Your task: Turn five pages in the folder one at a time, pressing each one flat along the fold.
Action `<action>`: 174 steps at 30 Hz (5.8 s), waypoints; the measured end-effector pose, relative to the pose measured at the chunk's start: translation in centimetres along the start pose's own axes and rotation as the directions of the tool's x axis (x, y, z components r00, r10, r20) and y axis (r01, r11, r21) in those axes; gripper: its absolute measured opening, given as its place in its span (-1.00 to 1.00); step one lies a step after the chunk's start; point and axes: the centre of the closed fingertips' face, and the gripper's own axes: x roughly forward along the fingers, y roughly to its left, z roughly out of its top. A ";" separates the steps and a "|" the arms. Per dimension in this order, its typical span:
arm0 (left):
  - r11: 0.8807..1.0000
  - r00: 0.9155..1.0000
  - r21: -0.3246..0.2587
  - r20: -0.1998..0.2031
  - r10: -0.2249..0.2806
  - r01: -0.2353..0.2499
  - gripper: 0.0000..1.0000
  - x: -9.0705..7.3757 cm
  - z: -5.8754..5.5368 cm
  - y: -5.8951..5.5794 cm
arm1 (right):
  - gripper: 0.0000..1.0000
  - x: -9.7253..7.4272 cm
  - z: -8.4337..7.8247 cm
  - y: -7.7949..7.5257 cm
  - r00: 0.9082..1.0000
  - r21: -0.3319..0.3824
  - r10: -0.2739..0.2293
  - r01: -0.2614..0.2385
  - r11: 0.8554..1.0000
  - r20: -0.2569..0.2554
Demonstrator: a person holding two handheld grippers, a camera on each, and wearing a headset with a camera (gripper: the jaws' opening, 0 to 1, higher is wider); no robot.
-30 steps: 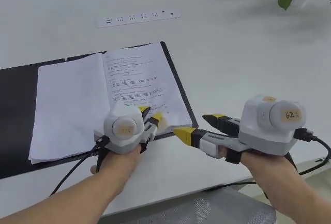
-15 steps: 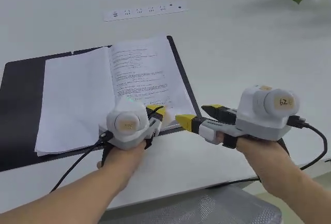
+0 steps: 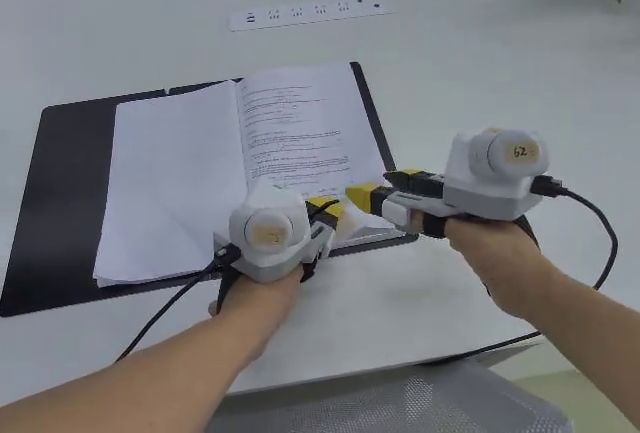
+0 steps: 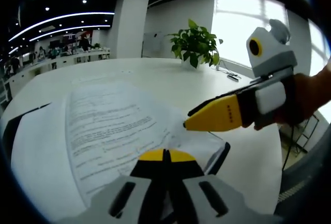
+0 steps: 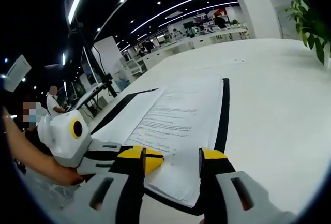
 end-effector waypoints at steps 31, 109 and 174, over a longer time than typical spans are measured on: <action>0.999 1.000 -0.040 -0.018 -0.019 0.018 -0.93 -0.5 0.2 -0.3 | -1.00 -0.8 -0.2 -1.3 1.000 0.242 -0.009 0.010 0.970 -0.006; 0.950 0.952 -0.098 0.046 0.301 -0.296 -0.56 -32.1 -2.9 16.8 | -1.00 16.0 0.3 25.2 0.953 0.385 0.282 -0.222 0.896 -0.108; 0.971 0.965 0.041 -0.113 0.237 -0.234 -0.69 -19.5 -6.7 16.7 | -1.00 16.7 4.0 8.1 0.971 0.581 0.237 -0.197 0.790 0.006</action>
